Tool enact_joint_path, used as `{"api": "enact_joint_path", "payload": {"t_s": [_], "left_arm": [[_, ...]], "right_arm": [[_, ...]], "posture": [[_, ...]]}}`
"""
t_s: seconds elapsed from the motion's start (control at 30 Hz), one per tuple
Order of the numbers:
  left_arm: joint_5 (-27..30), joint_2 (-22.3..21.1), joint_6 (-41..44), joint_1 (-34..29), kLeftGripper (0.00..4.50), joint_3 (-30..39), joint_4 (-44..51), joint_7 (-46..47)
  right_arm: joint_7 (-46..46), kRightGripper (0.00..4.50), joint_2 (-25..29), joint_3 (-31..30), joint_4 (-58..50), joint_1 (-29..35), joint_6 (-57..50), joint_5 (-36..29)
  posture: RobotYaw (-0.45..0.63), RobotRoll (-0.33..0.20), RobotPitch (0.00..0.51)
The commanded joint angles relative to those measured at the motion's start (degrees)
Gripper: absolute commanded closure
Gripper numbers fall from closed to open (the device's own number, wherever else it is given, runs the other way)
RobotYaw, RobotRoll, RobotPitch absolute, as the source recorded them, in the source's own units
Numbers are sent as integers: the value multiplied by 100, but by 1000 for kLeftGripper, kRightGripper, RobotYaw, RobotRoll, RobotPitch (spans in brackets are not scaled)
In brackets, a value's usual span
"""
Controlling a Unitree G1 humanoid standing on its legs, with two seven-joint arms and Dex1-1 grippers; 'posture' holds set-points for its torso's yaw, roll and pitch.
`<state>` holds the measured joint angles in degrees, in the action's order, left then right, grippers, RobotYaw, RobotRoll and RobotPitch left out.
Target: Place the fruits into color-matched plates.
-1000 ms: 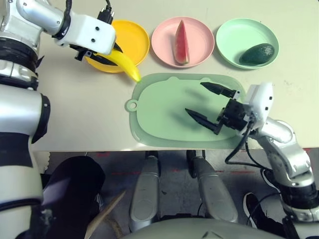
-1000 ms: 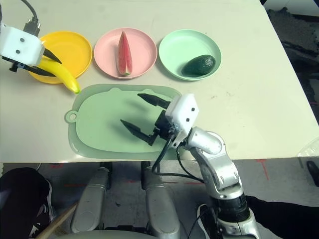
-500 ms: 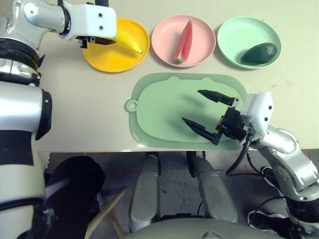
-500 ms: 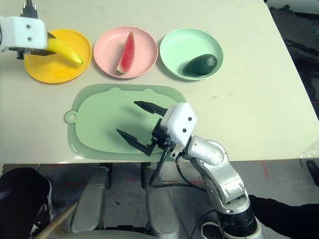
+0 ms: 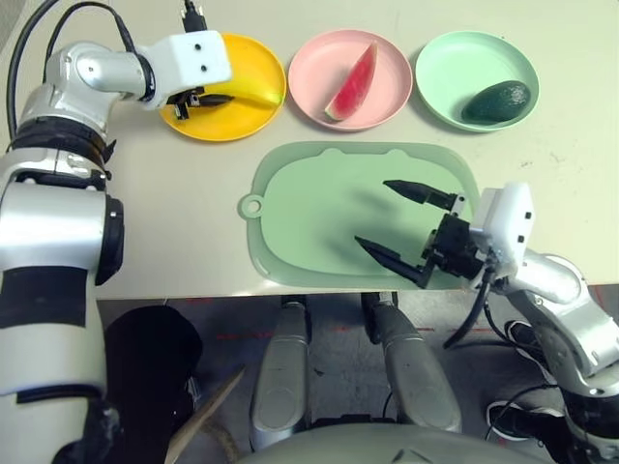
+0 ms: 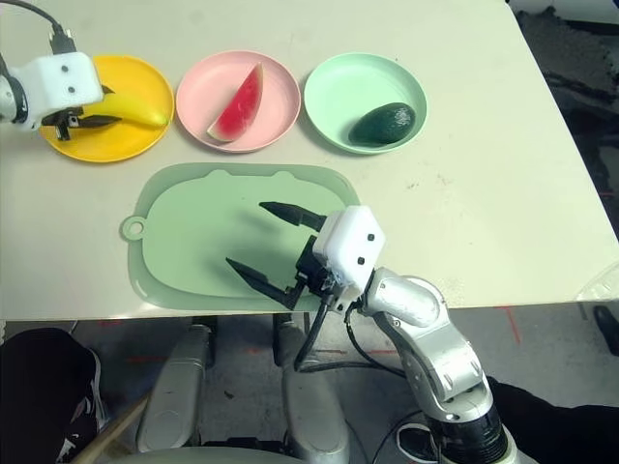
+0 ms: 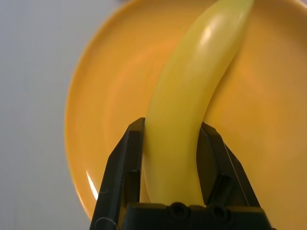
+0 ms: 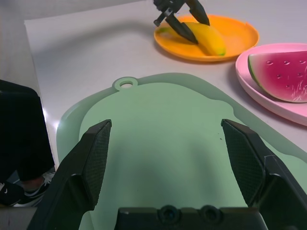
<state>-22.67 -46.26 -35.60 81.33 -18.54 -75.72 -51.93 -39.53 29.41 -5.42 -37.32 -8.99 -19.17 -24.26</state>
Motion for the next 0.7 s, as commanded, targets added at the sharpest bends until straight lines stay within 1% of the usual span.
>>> {"api": "enact_joint_path", "payload": {"t_s": [0.03, 0.07, 0.23, 0.27, 0.33, 0.47, 0.57, 0.63, 0.7], "left_arm": [[-155, -55, -5, -98, 2159, -15, -58, -30], [-167, -60, -3, -85, 1962, -10, -57, -19], [-180, -90, -27, -13, 273, 34, -44, -5], [-175, -116, -46, 33, 16, 49, -33, -6], [-100, -153, -71, 123, 16, 129, -9, -44], [368, -193, -20, 248, 16, 576, 65, -393], [1224, -237, 370, 294, 16, 1346, 212, -915], [1579, -285, 591, 278, 16, 1677, 358, -1127], [2136, -383, 1066, 132, 16, 2147, 680, -1344]], "right_arm": [[-101, 0, 28, -10, 20, 17, 10, -97], [-117, 0, 22, -27, 35, -2, 22, -93], [-140, 0, -15, -75, 69, -74, 32, -72], [-138, 0, -18, -73, 69, -86, 28, -76], [-133, 0, -23, -63, 68, -100, 17, -89], [-66, 0, -66, -7, 70, -72, -36, -154], [30, 0, -138, 57, 68, -44, -104, -249], [75, 0, -159, 83, 57, -43, -141, -301], [208, 0, -246, 160, 80, -42, -222, -417]], "posture": [[-46, 0, 426], [-45, 0, 423], [-43, 0, 422], [-43, 0, 422], [-44, 0, 425], [-38, 0, 430], [-32, 0, 439], [-27, 0, 445], [-12, 0, 457]]}}
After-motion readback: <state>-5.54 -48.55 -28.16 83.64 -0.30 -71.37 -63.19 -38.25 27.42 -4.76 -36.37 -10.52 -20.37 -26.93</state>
